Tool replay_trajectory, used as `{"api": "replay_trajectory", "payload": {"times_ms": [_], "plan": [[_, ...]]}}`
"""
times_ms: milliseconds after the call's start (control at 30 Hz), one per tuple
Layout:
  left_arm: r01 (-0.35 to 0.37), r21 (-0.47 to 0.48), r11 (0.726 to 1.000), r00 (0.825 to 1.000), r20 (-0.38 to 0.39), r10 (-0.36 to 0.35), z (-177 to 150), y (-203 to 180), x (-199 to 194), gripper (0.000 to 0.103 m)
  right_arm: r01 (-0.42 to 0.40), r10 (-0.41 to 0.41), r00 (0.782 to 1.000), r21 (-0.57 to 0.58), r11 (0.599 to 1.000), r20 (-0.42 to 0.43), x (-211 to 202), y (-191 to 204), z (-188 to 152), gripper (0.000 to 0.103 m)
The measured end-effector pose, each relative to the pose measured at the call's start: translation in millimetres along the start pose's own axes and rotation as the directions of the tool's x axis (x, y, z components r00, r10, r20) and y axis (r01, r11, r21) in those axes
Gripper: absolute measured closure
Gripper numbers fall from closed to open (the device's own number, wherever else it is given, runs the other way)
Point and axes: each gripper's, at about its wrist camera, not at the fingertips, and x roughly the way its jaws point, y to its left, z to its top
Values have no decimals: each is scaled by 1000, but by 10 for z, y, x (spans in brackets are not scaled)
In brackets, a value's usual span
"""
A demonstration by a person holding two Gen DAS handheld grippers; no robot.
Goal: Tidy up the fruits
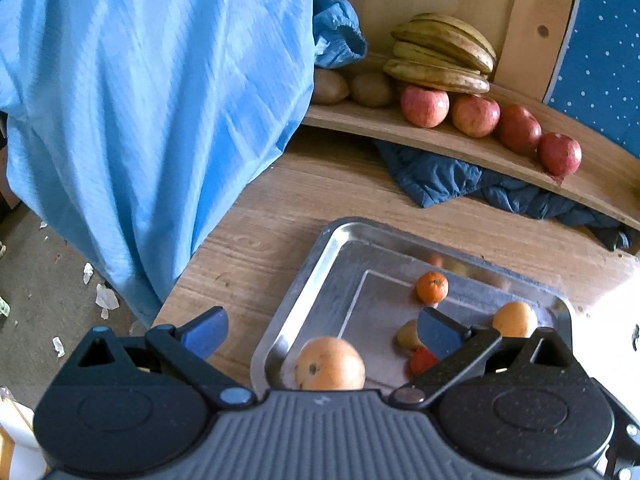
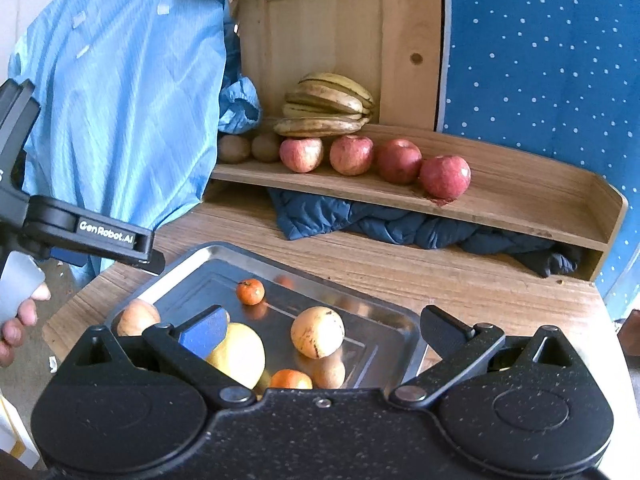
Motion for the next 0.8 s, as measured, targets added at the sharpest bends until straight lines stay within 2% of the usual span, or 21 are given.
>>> {"api": "replay_trajectory", "payload": {"times_ms": [200, 500, 700, 800], "plan": [[32, 10, 999, 999, 6, -33, -54, 50, -90, 1, 5, -5, 1000, 10, 1000, 6, -105, 54, -38, 1], [102, 75, 992, 994, 21, -104, -206, 186, -199, 1, 53, -53, 999, 57, 997, -4, -236, 96, -105, 1], [145, 75, 987, 989, 10, -146, -376, 359, -293, 1, 106, -103, 994, 81, 991, -48, -340, 262, -200, 1], [164, 89, 982, 986, 28, -167, -427, 435, -392, 1, 127, -124, 991, 85, 988, -47, -476, 402, -230, 1]]}}
